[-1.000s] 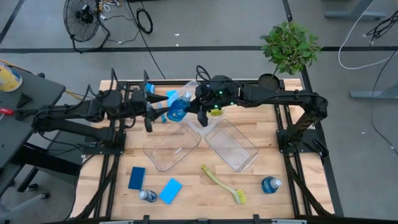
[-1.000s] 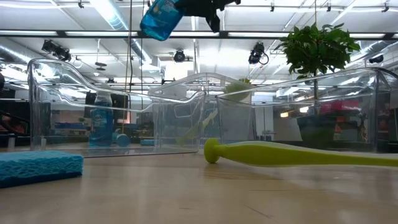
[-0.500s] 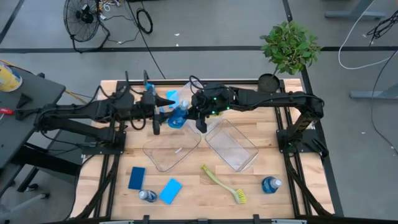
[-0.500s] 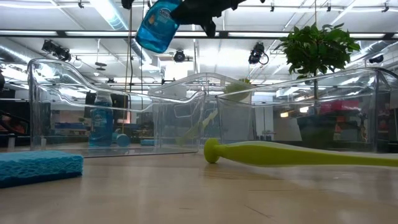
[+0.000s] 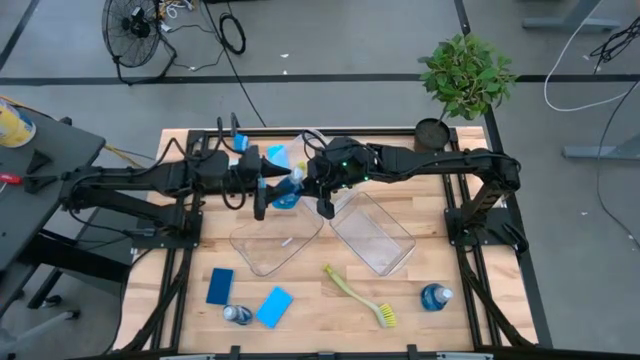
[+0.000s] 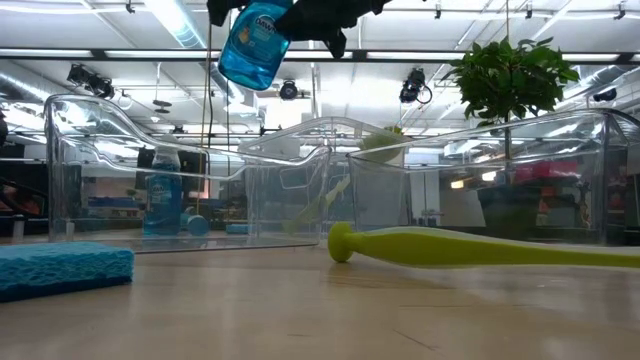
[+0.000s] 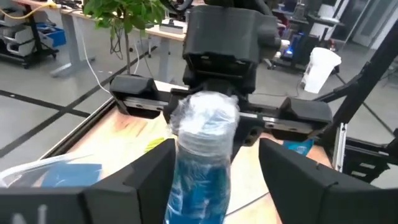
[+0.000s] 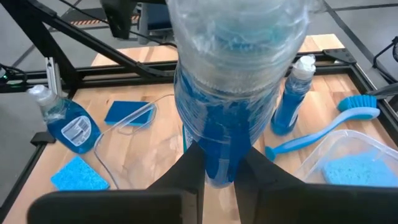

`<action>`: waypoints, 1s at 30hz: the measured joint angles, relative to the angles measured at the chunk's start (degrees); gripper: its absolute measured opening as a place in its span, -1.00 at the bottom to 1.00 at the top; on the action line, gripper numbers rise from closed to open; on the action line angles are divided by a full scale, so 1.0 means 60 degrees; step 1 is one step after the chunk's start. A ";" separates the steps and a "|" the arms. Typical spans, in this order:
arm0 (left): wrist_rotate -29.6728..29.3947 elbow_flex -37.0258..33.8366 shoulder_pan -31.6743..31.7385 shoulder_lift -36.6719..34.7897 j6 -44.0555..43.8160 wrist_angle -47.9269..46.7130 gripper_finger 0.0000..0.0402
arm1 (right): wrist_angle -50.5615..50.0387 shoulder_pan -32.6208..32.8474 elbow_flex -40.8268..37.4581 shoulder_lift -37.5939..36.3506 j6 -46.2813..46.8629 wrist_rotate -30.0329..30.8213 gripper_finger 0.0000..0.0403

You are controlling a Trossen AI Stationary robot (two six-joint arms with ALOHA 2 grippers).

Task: Pick & Place Kitchen Sink Supplies
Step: Put the blue dishwashing liquid into the left transparent bin

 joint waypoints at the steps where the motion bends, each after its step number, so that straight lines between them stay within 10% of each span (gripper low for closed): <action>1: 0.0057 0.0000 0.0025 0.0050 -0.0063 0.0057 0.23 | 0.0010 0.0002 0.0000 0.0000 -0.0001 0.0000 -0.75; 30: 0.0633 0.0004 0.0114 0.1140 -0.0149 0.1575 0.36 | -0.0288 0.0171 -0.0004 -0.0004 -0.0064 0.0229 -0.73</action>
